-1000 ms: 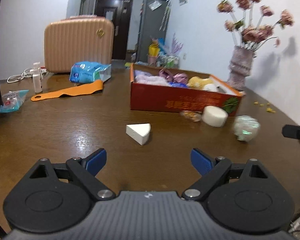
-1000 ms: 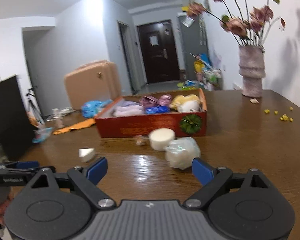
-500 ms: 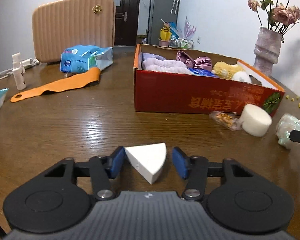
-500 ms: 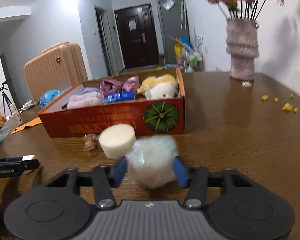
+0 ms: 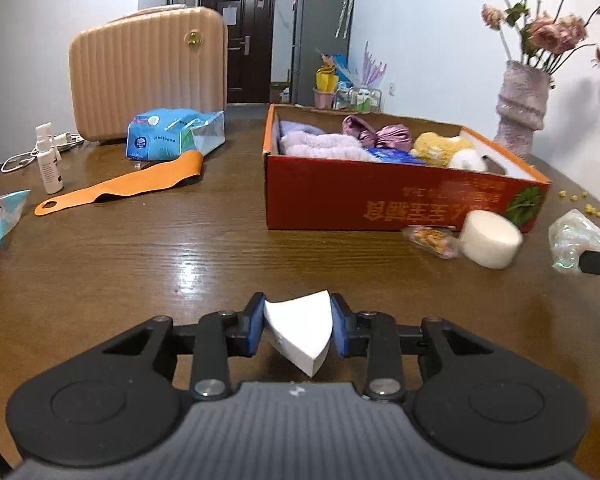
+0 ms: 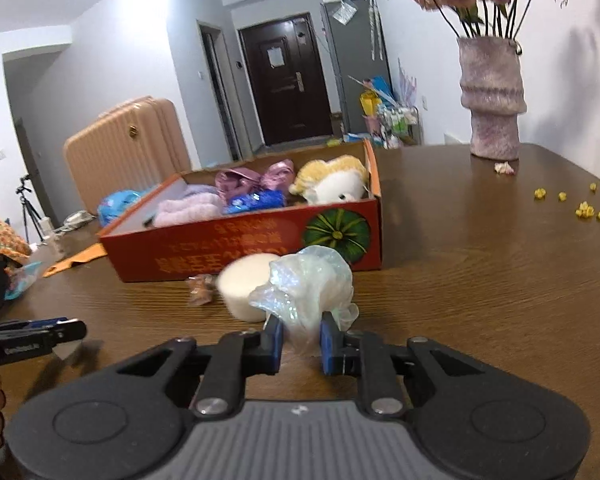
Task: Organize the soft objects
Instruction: 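Grasp the white foam wedge with the left gripper while the right gripper grasps the clear bag, then carry wedge and bag into the box and open both grippers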
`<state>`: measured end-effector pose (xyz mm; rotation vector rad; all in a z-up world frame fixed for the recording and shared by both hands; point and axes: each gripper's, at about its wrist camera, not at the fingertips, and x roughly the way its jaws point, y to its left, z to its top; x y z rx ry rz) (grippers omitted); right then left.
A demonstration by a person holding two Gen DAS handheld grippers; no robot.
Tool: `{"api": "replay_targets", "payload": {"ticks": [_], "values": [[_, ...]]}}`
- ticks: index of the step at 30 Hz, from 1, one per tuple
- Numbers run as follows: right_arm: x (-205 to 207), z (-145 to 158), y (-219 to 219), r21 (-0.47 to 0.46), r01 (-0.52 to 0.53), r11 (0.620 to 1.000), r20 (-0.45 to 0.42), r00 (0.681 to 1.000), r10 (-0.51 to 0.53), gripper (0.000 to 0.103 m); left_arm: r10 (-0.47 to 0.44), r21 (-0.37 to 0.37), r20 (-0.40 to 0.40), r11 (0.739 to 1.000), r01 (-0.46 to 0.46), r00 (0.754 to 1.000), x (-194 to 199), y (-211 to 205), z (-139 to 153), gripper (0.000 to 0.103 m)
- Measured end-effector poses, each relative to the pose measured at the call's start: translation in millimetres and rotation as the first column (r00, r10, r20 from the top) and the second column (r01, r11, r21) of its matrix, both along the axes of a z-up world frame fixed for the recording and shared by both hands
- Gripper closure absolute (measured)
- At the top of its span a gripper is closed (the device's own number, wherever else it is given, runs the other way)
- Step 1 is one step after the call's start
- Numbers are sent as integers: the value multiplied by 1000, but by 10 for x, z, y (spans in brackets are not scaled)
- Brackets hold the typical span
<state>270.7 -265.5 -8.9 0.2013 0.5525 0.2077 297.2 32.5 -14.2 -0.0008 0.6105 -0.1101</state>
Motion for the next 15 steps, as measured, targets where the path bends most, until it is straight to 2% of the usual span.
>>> {"api": "replay_targets", "payload": {"ticks": [4, 9, 15], "values": [[-286, 109, 95, 6, -45, 999, 30, 999, 45, 85, -27, -17, 20, 999, 27, 999, -271, -46, 111, 69], [-511, 277, 200, 2, -88, 996, 77, 993, 87, 85, -64, -28, 86, 997, 67, 994, -505, -106, 341, 69], [-457, 429, 235, -22, -108, 994, 109, 988, 109, 85, -106, -14, 147, 994, 109, 983, -401, -244, 577, 69]]}}
